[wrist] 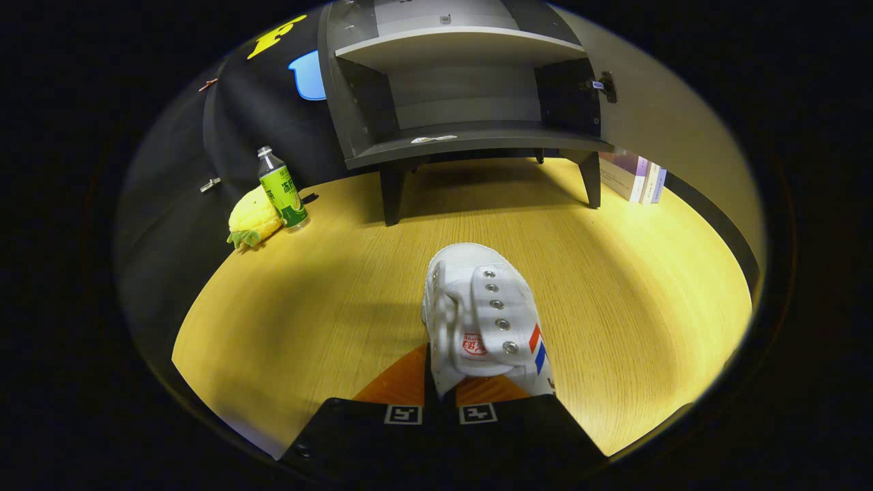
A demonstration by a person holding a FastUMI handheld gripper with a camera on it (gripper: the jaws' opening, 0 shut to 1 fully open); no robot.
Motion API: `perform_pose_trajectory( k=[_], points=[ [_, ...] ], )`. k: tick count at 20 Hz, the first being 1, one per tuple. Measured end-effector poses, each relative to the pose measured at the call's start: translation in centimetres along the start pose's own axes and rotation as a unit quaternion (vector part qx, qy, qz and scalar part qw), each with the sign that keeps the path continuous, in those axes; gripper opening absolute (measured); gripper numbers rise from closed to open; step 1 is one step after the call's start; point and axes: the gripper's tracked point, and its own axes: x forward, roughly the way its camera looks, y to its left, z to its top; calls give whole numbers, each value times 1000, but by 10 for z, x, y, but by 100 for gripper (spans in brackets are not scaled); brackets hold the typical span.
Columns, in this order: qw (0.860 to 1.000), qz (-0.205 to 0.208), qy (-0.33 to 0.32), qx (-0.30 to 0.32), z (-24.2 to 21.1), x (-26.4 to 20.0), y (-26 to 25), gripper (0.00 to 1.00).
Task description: Open the shoe cabinet door, grab the shoes and put them into the shoe cabinet, then close the shoe cabinet door.
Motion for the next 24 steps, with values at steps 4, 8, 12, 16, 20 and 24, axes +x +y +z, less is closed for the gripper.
perform_pose_trajectory(
  k=[4, 8, 12, 16, 20, 24],
  points=[
    [1000, 3, 10, -6, 5, -7, 0, 5],
    [1000, 14, -3, -4, 49, -46, -9, 5],
    [997, 50, -43, -25, 112, -102, -8, 5],
    [989, 88, -105, -56, 185, -171, -8, 5],
    [983, 106, -142, -56, 238, -219, -16, 5],
    [976, 110, -184, -49, 297, -241, -15, 5]
  ],
)
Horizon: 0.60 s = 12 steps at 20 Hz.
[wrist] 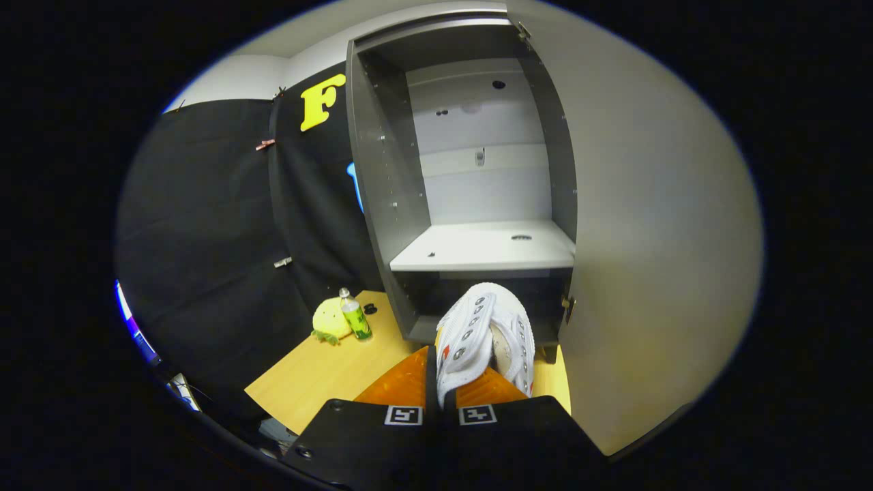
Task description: Open the shoe cabinet door, grab the shoes and put them into the shoe cabinet, then close the shoe cabinet door.
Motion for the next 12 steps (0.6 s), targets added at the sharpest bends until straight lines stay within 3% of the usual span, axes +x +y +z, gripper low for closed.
perform_pose_trajectory(
  k=[12],
  points=[
    [991, -94, -96, -19, 149, 107, 0, 4]
  ],
)
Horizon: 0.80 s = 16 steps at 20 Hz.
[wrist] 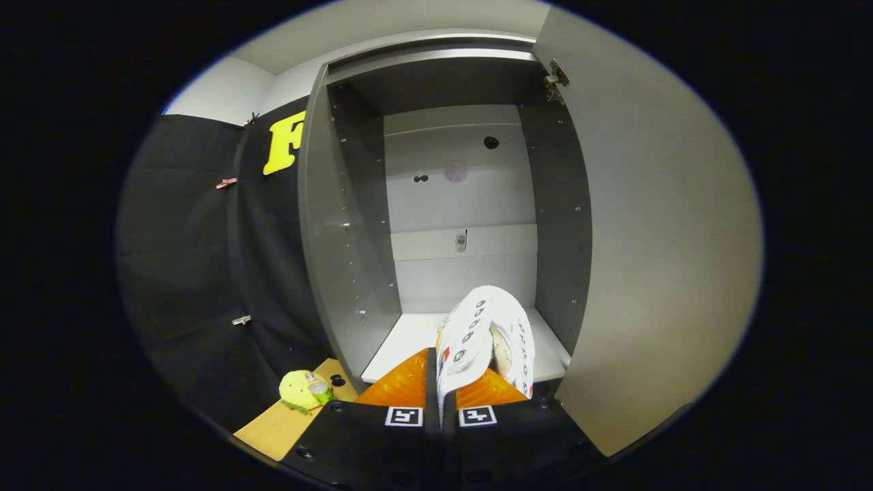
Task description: Open the shoe cabinet door, grab the shoes and put them into the shoe cabinet, then close the shoe cabinet door.
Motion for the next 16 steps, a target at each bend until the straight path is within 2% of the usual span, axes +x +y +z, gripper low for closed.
perform_pose_trajectory(
  k=[8, 11, 16],
  points=[
    [999, -33, -20, -35, 45, 103, 2, 4],
    [999, -31, -8, -28, 37, 142, -3, 4],
    [998, -38, 32, -47, -4, 200, -14, 4]
  ],
)
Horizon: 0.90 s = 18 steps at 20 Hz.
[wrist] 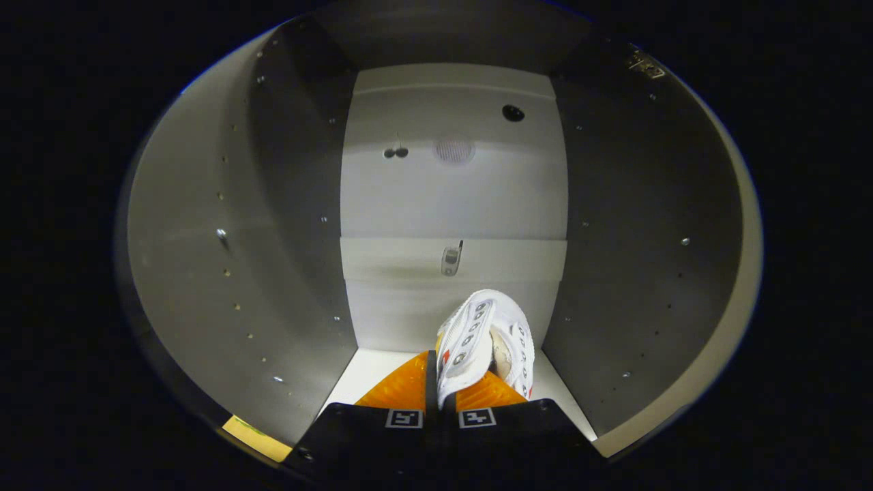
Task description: Open the shoe cabinet door, grab the shoes and put them into the shoe cabinet, then close the shoe cabinet door.
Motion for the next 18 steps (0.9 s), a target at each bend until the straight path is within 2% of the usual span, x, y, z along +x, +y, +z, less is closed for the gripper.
perform_pose_trajectory(
  k=[3, 9, 11, 18],
  points=[
    [1000, -5, 10, -25, -17, 25, 3, 4],
    [997, 7, 68, -30, -67, 63, 6, 4],
    [995, 16, 92, -30, -84, 70, 9, 4],
    [993, 24, 114, -20, -93, 70, 11, 5]
  ],
)
